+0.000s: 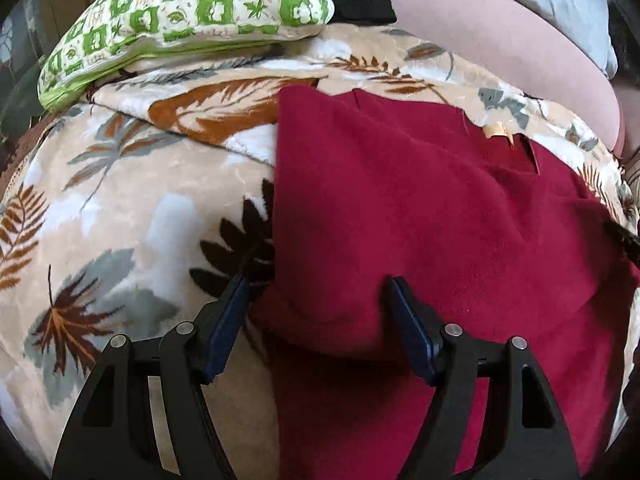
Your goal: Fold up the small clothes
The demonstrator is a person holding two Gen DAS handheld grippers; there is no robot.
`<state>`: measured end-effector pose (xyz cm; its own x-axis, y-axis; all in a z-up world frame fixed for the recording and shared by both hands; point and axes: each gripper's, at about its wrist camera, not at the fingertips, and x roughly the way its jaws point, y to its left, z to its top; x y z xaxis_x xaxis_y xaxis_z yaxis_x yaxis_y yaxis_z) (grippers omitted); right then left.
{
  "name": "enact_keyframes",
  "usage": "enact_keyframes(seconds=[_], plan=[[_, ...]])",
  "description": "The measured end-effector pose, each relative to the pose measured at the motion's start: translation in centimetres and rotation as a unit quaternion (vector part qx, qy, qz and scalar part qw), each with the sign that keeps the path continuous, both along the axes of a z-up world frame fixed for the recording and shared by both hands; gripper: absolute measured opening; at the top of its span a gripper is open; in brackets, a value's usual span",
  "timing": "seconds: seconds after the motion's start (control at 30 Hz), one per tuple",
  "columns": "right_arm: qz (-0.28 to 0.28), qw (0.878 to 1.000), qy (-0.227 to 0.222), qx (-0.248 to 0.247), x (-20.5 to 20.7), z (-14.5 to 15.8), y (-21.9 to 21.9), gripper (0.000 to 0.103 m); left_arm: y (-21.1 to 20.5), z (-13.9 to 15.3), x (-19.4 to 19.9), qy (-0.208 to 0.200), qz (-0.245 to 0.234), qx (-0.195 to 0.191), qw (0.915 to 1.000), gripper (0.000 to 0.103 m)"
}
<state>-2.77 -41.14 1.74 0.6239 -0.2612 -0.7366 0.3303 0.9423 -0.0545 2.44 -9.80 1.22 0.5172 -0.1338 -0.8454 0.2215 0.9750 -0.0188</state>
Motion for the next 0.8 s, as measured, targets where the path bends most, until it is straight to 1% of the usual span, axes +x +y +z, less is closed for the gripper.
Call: enact_keyframes(seconds=[0.03,0.07,0.1,0.13,0.17,0.2,0.23,0.27,0.33,0.37,0.4,0.43,0.47,0.5,0.53,0.57,0.6,0.67,0.73,0.77,0.8], plan=[[-0.007,1.0,0.01,0.001,0.0,-0.6,-0.4,0.005,-0.1,0.1,0.0,0.002,0.001,0.002,1.0,0.073],[-0.005,1.0,0.028,0.012,0.4,-1.6,-0.7,0.005,-0.2,0.2,0.0,0.006,0.001,0.006,1.0,0.073],[0.001,1.0,0.025,0.012,0.1,-1.8,-0.9,0.005,-0.3,0.4,-0.1,0.008,-0.001,0.011,0.9999,0.072],[0.008,1.0,0.016,0.012,-0.4,-1.3,-1.0,0.005,-0.3,0.8,-0.4,0.004,-0.002,0.011,0.9999,0.072],[0.012,1.0,0.015,0.019,-0.8,-0.7,-1.4,0.01,-0.3,1.1,-0.7,-0.003,-0.004,0.009,0.9999,0.072],[0.008,0.999,0.011,0.031,-1.3,0.2,-2.2,0.017,-0.2,1.5,-1.0,-0.009,-0.006,0.009,0.9999,0.072],[-0.003,0.999,-0.003,0.039,-1.9,1.2,-3.3,0.04,-0.1,1.8,-1.4,-0.015,-0.007,0.009,0.9998,0.072],[-0.028,0.999,-0.027,0.034,-3.1,2.5,-4.8,0.06,-0.1,2.1,-1.8,-0.022,-0.009,0.006,0.9997,0.072],[-0.082,0.995,-0.049,-0.001,-4.2,4.0,-7.2,0.075,0.0,2.6,-2.4,-0.029,-0.007,0.002,0.9996,0.072],[-0.096,0.994,-0.044,-0.013,-4.5,4.3,-8.7,0.075,0.0,2.8,-2.4,-0.028,-0.007,-0.002,0.9996,0.072],[-0.095,0.995,-0.019,-0.01,-4.5,4.1,-10.2,0.075,-0.1,2.9,-2.6,-0.025,-0.009,-0.006,0.9996,0.072],[-0.093,0.995,0.017,-0.003,-4.4,3.6,-11.5,0.074,-0.2,3.1,-2.7,-0.024,-0.013,-0.01,0.9996,0.072],[-0.098,0.994,0.053,-0.002,-5.0,3.0,-12.7,0.069,-0.3,3.3,-2.9,-0.028,-0.017,-0.011,0.9994,0.072],[-0.1,0.992,0.076,-0.009,-6.4,2.4,-13.6,0.067,-0.4,3.5,-3.0,-0.031,-0.019,-0.01,0.9993,0.072],[-0.102,0.991,0.086,-0.02,-8.0,2.2,-14.1,0.064,-0.6,3.6,-3.1,-0.035,-0.021,-0.008,0.9992,0.072],[-0.114,0.987,0.105,-0.039,-10.0,1.8,-14.6,0.064,-0.6,3.7,-3.2,-0.036,-0.022,-0.008,0.9991,0.072],[-0.132,0.983,0.119,-0.045,-12.6,1.2,-15.0,0.064,-0.7,3.8,-3.2,-0.036,-0.022,-0.012,0.999,0.072],[-0.157,0.978,0.132,-0.028,-16.9,0.3,-15.6,0.064,-0.9,3.9,-3.4,-0.033,-0.022,-0.022,0.999,0.072],[-0.166,0.978,0.127,-0.01,-19.9,0.2,-15.9,0.064,-1.6,3.9,-3.7,-0.034,-0.027,-0.024,0.9988,0.072],[-0.172,0.979,0.107,-0.006,-21.0,0.9,-16.0,0.064,-2.1,4.0,-4.0,-0.037,-0.032,-0.021,0.9986,0.072],[-0.176,0.981,0.078,0.002,-21.7,1.9,-15.9,0.064,-2.7,4.1,-4.4,-0.04,-0.039,-0.017,0.9983,0.072]])
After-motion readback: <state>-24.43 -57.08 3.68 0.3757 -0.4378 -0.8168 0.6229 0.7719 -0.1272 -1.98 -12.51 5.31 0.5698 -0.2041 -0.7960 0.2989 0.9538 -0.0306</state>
